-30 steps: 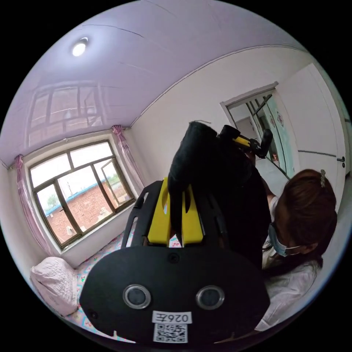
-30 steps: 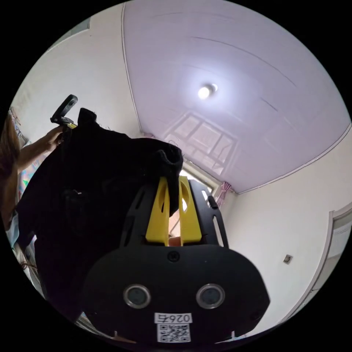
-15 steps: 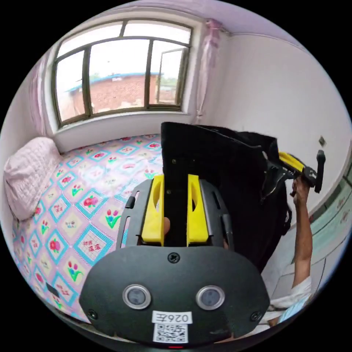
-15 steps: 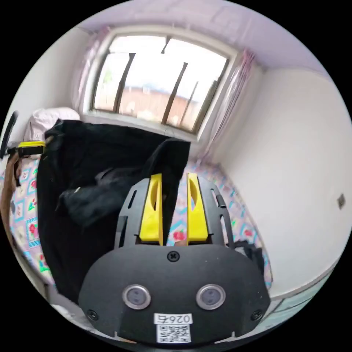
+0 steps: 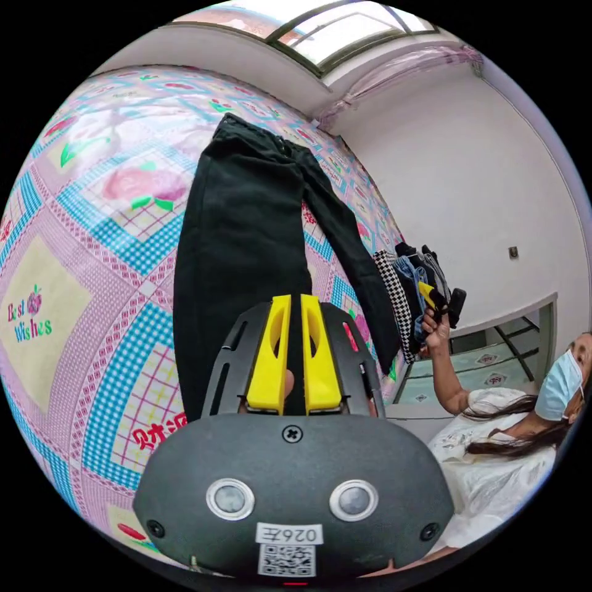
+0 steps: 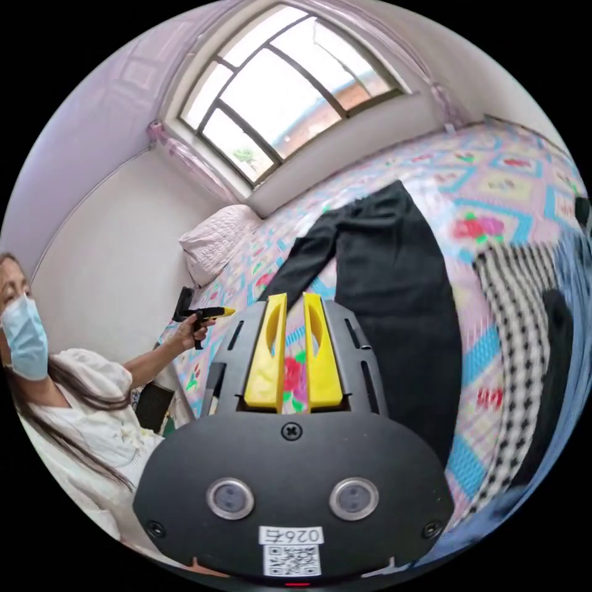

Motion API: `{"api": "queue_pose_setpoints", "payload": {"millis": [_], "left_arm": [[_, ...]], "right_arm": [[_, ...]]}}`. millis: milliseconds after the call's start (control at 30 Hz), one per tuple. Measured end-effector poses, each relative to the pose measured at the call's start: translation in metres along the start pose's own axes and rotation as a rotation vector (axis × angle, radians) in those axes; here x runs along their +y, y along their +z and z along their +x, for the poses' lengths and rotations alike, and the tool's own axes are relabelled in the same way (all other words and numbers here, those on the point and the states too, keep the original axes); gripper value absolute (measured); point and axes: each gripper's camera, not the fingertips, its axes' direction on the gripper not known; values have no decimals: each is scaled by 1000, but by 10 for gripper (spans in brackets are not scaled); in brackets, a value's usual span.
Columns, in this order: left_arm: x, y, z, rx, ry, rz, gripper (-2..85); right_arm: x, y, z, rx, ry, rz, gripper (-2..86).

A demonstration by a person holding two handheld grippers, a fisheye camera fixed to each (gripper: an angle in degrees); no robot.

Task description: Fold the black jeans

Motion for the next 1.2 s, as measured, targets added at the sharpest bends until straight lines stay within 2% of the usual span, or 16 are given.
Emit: {"api": "queue_pose_setpoints", "payload": {"millis": [100,200,300,367,500,567,600,667,767,867,933,1033,1200], "left_arm": [[45,-10,-24,-79,-45,10,64],[83,-39,-39,-286,-98,60,94],[110,-68,-49,-436,-117,107,137],[112,-72,-57,-454,-103,63,173],[92,-73,-75,-525,-55,-3,172],[79,-74,-77,-601,-43,-53,136],[72,-73,-76,-662,-3,-87,88],[63,-73,-75,-510,111,-140,17],[50,-90,-98,-414,71,-146,4],[51,-115,-144,-65,-31,-159,-2],[72,-139,-173,176,-99,-98,-3],[112,-164,-194,330,-138,-72,-4],[167,-187,-219,434,-236,-106,-4]], "right_arm": [[68,-12,-2,88,97,-39,11],[109,-19,-28,294,120,-99,17],[120,-18,-66,526,60,-142,35],[112,-4,-94,675,-30,-159,51],[85,24,-98,738,-69,-195,72],[62,38,-76,663,19,-226,84],[57,40,-71,624,45,-232,83],[43,50,-52,535,147,-245,41],[34,43,-46,598,190,-165,-3],[17,35,-41,519,227,-188,-12],[12,33,-50,517,197,-232,-14],[16,25,-84,557,92,-244,-14],[43,35,-105,673,13,-386,-14]]}}
